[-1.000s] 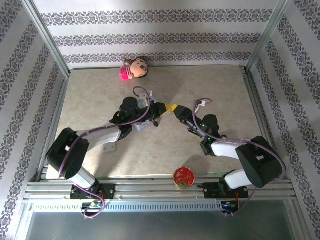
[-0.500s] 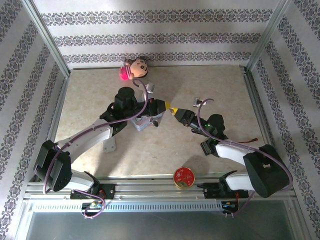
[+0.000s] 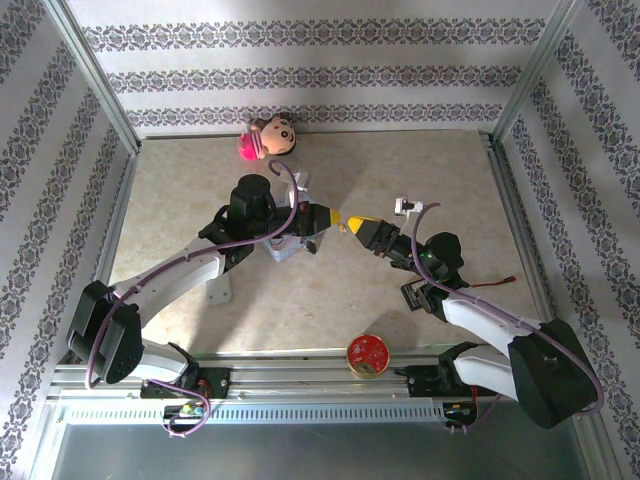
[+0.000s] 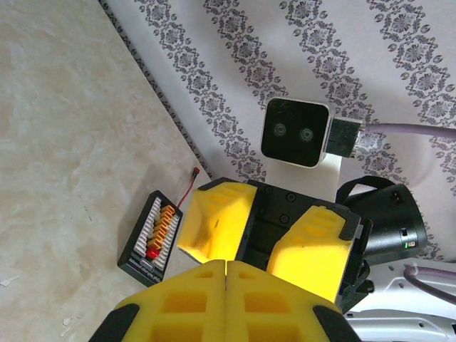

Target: Unlock a padlock with a key

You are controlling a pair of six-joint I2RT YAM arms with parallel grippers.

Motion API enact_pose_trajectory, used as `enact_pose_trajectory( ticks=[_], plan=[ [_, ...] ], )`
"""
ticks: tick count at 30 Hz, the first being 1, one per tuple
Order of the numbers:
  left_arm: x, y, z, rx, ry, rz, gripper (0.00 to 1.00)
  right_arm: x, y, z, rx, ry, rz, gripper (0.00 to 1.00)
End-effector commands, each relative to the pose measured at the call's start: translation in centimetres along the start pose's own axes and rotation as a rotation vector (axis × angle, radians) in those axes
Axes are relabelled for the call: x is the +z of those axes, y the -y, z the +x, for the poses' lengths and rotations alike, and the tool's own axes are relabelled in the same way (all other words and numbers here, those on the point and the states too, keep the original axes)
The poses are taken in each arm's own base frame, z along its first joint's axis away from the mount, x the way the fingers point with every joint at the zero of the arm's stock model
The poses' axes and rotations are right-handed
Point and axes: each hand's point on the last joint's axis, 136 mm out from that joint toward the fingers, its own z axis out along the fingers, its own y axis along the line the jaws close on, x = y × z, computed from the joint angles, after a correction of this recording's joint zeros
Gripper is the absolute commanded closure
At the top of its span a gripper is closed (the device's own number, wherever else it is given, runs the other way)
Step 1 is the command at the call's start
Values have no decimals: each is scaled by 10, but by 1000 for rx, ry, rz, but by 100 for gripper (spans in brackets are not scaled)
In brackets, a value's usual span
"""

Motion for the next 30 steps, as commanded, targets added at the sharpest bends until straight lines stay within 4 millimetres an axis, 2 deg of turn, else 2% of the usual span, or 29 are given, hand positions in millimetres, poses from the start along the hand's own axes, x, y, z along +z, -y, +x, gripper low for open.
enact_pose_trajectory(
  ticks=[1, 6, 11, 30],
  plan=[
    [-4, 20, -14, 49, 23, 65, 100, 5, -13, 1, -47, -44, -25, 62],
    [-2, 22, -15, 39, 21, 92, 100, 12, -15, 6, -48, -77, -31, 63],
    [0, 21, -15, 31, 20, 92, 100, 18, -18, 6, -51, -91, -46, 72],
    [-3, 16, -32, -5, 92, 108, 100, 16, -22, 12, -44, -114, -64, 74]
  ],
)
